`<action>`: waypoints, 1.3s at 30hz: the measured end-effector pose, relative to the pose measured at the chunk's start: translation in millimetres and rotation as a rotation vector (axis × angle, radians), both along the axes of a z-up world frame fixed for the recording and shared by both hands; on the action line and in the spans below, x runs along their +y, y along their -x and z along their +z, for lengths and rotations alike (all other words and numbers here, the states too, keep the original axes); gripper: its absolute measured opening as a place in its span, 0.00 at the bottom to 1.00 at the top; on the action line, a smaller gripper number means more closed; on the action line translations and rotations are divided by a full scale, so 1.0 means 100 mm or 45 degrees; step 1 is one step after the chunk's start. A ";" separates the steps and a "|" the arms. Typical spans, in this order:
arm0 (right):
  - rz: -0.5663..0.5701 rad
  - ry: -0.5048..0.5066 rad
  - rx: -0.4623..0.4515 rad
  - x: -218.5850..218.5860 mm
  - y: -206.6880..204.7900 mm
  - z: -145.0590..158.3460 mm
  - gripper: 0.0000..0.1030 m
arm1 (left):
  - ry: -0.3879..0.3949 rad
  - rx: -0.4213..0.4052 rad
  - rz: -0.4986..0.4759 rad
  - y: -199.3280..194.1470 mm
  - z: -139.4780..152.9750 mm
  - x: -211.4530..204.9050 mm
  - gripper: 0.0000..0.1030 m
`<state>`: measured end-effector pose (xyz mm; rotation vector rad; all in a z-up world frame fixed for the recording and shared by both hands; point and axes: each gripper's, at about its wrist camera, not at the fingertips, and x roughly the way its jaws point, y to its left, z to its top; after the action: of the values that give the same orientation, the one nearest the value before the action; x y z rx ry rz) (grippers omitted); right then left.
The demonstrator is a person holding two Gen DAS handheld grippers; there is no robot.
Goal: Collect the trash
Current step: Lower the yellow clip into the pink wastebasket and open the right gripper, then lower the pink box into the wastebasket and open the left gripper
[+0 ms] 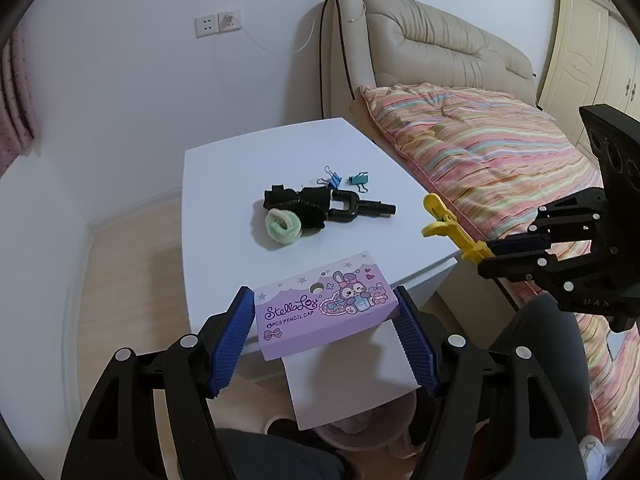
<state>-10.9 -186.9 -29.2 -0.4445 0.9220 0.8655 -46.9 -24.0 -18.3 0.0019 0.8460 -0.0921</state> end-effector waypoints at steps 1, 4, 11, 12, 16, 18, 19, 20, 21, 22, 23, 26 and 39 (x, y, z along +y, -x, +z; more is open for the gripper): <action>0.004 -0.003 0.002 0.01 0.03 -0.01 0.10 | 0.001 -0.002 -0.001 0.03 0.00 0.01 0.66; 0.017 -0.005 0.011 0.03 0.14 -0.03 0.10 | -0.004 -0.012 0.001 0.11 -0.01 0.03 0.66; 0.063 0.022 0.048 0.11 0.31 -0.14 0.10 | 0.010 -0.018 0.000 0.26 -0.01 0.11 0.66; 0.068 0.023 0.055 0.12 0.33 -0.16 0.10 | 0.011 -0.022 -0.001 0.28 0.00 0.12 0.66; 0.088 0.024 0.077 0.18 0.38 -0.22 0.10 | 0.021 -0.034 0.001 0.34 0.03 0.17 0.66; 0.097 0.025 0.087 0.21 0.39 -0.24 0.10 | 0.027 -0.041 0.010 0.35 0.04 0.20 0.66; 0.100 0.025 0.091 0.22 0.39 -0.26 0.10 | 0.028 -0.044 0.014 0.36 0.05 0.21 0.66; 0.104 0.027 0.094 0.23 0.40 -0.27 0.10 | 0.031 -0.046 0.017 0.37 0.05 0.23 0.66; 0.108 0.029 0.099 0.25 0.40 -0.28 0.11 | 0.033 -0.048 0.021 0.37 0.06 0.24 0.66; 0.114 0.030 0.107 0.26 0.40 -0.30 0.11 | 0.034 -0.049 0.022 0.38 0.06 0.25 0.66; 0.122 0.032 0.114 0.27 0.40 -0.31 0.12 | 0.034 -0.050 0.023 0.38 0.06 0.26 0.66; 0.136 0.042 0.128 0.31 0.41 -0.36 0.24 | 0.032 -0.056 0.024 0.39 0.07 0.27 0.66; 0.036 -0.014 0.119 0.23 0.32 -0.31 0.97 | 0.032 -0.045 -0.008 0.38 0.06 0.22 0.66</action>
<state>-42.5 -163.9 -60.4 -0.4110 0.9981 0.9228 -84.8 -1.9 -12.2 -0.0171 0.8095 -0.1083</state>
